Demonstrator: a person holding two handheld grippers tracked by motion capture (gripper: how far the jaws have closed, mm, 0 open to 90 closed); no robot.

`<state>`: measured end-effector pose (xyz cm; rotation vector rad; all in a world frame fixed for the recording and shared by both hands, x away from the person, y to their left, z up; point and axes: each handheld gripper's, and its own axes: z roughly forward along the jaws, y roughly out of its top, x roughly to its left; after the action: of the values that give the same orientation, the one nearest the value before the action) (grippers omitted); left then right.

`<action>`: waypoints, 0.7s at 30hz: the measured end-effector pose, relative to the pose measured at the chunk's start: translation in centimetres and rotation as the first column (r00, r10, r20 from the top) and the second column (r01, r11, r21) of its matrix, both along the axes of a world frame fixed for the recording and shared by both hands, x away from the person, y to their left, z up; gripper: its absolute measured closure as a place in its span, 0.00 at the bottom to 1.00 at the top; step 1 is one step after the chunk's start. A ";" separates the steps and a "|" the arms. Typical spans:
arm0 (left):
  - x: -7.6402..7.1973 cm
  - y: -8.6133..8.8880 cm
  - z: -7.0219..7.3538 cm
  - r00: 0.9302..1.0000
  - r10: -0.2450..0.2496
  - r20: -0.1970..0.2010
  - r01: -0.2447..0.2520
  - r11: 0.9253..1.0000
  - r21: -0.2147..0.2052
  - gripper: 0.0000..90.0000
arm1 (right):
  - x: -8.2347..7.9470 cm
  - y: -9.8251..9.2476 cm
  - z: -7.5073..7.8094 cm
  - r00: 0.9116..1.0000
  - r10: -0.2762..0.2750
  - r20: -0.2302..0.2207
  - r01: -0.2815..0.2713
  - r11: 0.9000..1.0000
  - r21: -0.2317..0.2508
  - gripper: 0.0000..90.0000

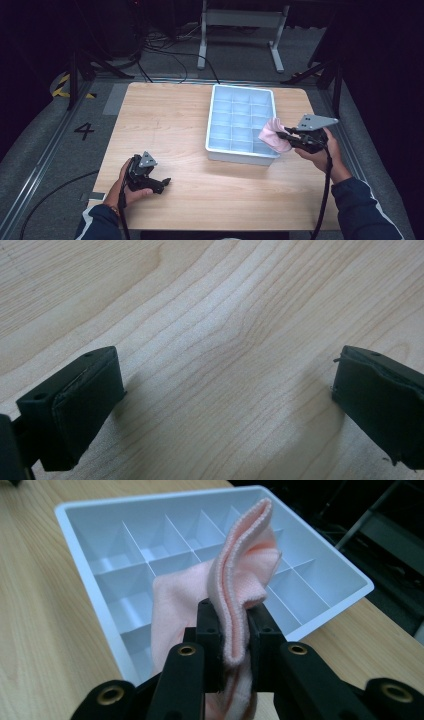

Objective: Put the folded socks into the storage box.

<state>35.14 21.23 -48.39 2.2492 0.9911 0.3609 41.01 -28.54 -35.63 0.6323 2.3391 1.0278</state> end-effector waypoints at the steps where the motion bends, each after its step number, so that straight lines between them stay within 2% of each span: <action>1: 0.0 0.0 0.0 1.000 0.001 0.000 -0.001 1.000 -0.001 0.00 | 0.5 0.4 -0.1 1.000 -0.001 0.003 0.001 0.999 -0.043 0.88; 5: 0.0 0.0 0.0 1.000 0.001 0.000 -0.001 1.000 0.000 0.00 | 2.1 1.3 -0.7 1.000 -0.025 -0.008 0.024 0.991 -0.132 0.88; 7: 0.0 0.0 0.0 1.000 0.000 0.000 0.000 1.000 -0.001 0.00 | 2.9 1.5 -1.1 0.999 -0.030 -0.019 0.027 0.988 -0.151 0.88; 9: 0.0 0.0 0.0 1.000 0.001 0.000 -0.001 1.000 -0.001 0.00 | 3.4 1.8 -1.4 0.999 -0.039 -0.015 0.035 0.981 -0.190 0.89; 11: 0.0 0.0 0.0 1.000 0.001 0.000 -0.001 1.000 -0.001 0.00 | 3.8 2.4 -1.7 0.999 -0.035 -0.007 0.032 0.969 -0.245 0.89; 15: 0.0 0.0 0.0 1.000 0.001 0.000 -0.001 1.000 0.000 0.00 | 4.1 3.1 -1.9 1.000 -0.006 -0.012 0.002 0.962 -0.274 0.89; 18: 0.0 0.0 0.0 1.000 0.000 0.000 0.000 1.000 -0.001 0.00 | 4.3 3.9 -2.3 1.000 0.019 -0.023 -0.026 0.949 -0.316 0.89; 20: 0.0 0.0 0.0 1.000 0.000 0.000 0.000 1.000 -0.001 0.00 | 4.3 4.4 -2.5 1.000 0.025 -0.015 -0.029 0.936 -0.350 0.89; 21: 0.0 0.0 0.0 1.000 0.000 0.000 0.000 1.000 0.000 0.00 | 4.3 4.6 -2.7 1.000 0.029 -0.012 -0.031 0.926 -0.376 0.89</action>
<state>35.14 21.23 -48.40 2.2490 0.9908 0.3610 45.36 -23.98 -38.29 0.4494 2.4642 0.5602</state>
